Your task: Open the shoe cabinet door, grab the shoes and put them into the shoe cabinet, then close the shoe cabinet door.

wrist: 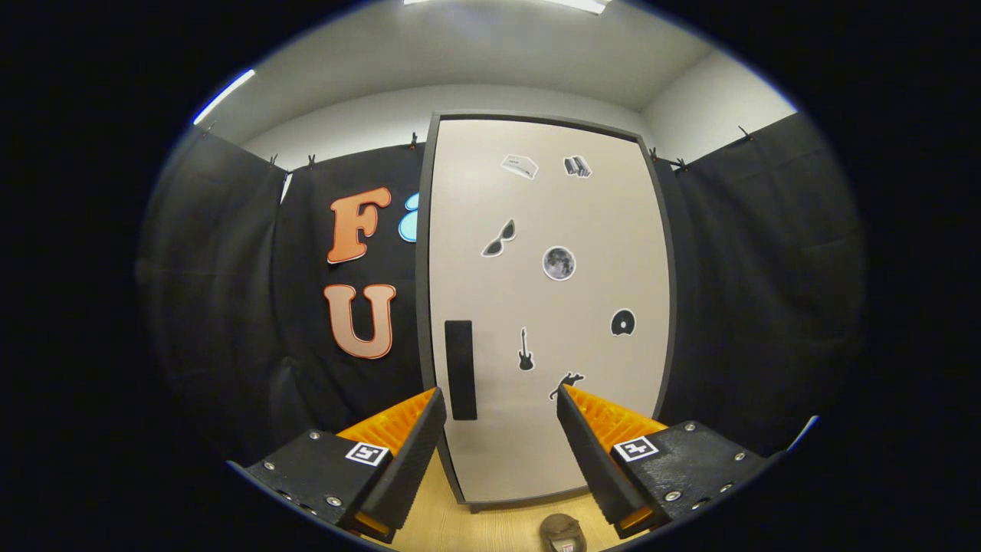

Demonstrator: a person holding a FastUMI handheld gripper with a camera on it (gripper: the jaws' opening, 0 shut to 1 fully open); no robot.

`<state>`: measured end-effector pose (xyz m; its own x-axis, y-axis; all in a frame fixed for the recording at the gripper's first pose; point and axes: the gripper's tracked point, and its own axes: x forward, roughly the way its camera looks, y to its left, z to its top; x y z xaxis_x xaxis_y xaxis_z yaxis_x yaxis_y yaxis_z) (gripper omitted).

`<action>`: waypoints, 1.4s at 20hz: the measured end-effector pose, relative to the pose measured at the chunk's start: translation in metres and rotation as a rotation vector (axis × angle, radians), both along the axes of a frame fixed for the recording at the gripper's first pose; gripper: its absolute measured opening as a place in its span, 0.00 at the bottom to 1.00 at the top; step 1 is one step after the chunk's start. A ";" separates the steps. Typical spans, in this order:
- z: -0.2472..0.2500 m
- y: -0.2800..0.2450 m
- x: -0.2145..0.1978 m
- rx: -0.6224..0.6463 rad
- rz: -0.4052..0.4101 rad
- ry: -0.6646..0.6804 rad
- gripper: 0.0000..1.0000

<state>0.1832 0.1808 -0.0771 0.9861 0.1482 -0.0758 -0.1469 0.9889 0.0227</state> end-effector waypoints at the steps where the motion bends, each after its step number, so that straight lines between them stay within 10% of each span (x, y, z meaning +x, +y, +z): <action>1: -0.002 0.007 0.008 -0.003 0.019 -0.006 0.91; 12: -0.031 0.047 0.079 -0.016 0.104 0.015 0.79; 28: -0.048 0.064 0.114 -0.002 0.089 0.074 0.34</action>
<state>0.2969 0.2449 -0.1252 0.9607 0.2346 -0.1486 -0.2320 0.9721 0.0346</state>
